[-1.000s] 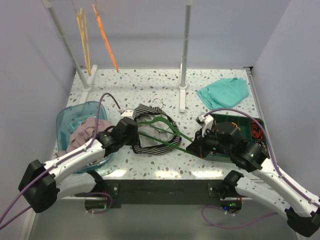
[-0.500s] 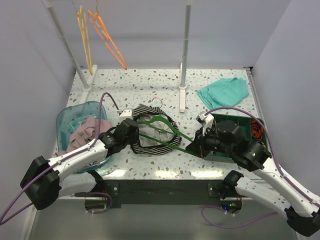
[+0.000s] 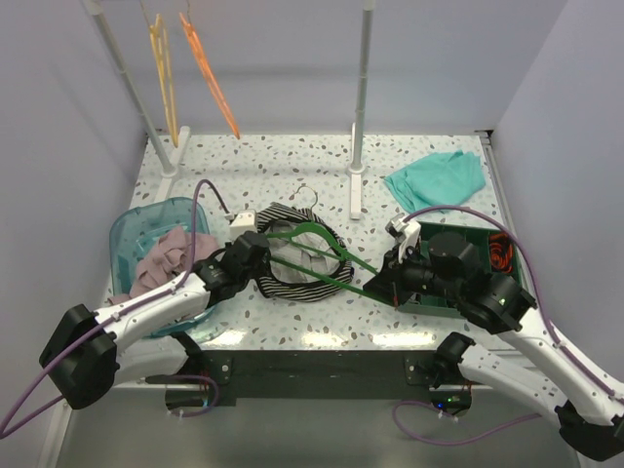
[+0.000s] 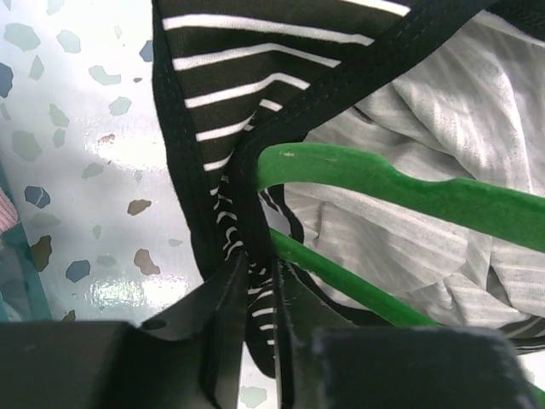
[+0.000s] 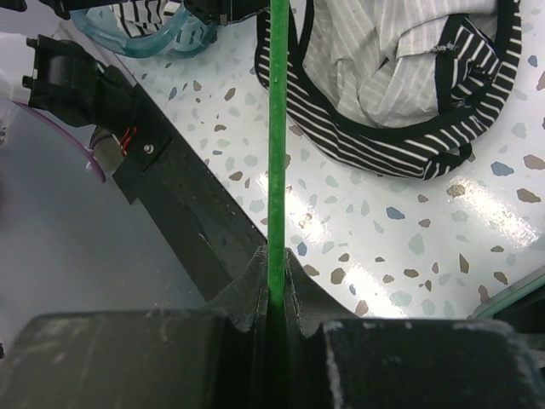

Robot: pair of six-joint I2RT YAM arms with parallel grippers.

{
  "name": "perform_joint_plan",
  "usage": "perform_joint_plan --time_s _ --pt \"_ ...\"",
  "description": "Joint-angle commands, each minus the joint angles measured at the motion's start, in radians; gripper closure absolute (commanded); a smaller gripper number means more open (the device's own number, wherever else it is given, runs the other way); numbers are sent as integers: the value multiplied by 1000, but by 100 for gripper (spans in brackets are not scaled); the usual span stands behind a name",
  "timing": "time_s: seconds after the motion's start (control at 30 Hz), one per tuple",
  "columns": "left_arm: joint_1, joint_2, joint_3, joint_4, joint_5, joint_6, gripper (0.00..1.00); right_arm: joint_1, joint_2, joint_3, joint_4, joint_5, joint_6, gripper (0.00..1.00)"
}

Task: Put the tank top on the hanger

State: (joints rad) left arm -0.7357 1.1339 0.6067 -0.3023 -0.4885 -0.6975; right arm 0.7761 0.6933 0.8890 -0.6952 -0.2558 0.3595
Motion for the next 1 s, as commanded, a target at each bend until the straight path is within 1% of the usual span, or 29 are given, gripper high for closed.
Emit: perform_joint_plan --time_s 0.0,0.07,0.1,0.13,0.3,0.43,0.5,0.7,0.8,0.83,0.97 --pt "-5 -20 -12 61 -41 -11 86 -3 -11 56 22 -23 10 100" --pt "-5 -31 -8 66 -33 -7 92 -1 -9 57 17 -17 9 100" --pt "-5 -36 -8 66 -30 -4 99 -3 -8 57 16 -13 7 100" --pt "-5 -46 -7 65 -27 1 100 -1 -8 53 16 -8 6 100" --pt "-5 -86 8 43 -15 18 100 -3 -3 33 29 6 1 100" --pt "-7 -155 18 17 7 38 100 -1 8 4 36 39 -16 100" --pt "-7 -169 30 -4 13 41 100 -1 9 -16 57 23 -34 100" --pt "-7 -210 87 -77 44 64 100 -1 26 -103 195 -59 -71 100" --pt "-7 -224 123 -109 74 101 100 -1 17 -154 305 -85 -85 100" --pt "-5 -224 146 -118 96 108 100 -1 20 -165 357 -82 -85 100" --pt "-5 -237 199 -150 148 148 100 -3 69 -188 439 -71 -86 100"
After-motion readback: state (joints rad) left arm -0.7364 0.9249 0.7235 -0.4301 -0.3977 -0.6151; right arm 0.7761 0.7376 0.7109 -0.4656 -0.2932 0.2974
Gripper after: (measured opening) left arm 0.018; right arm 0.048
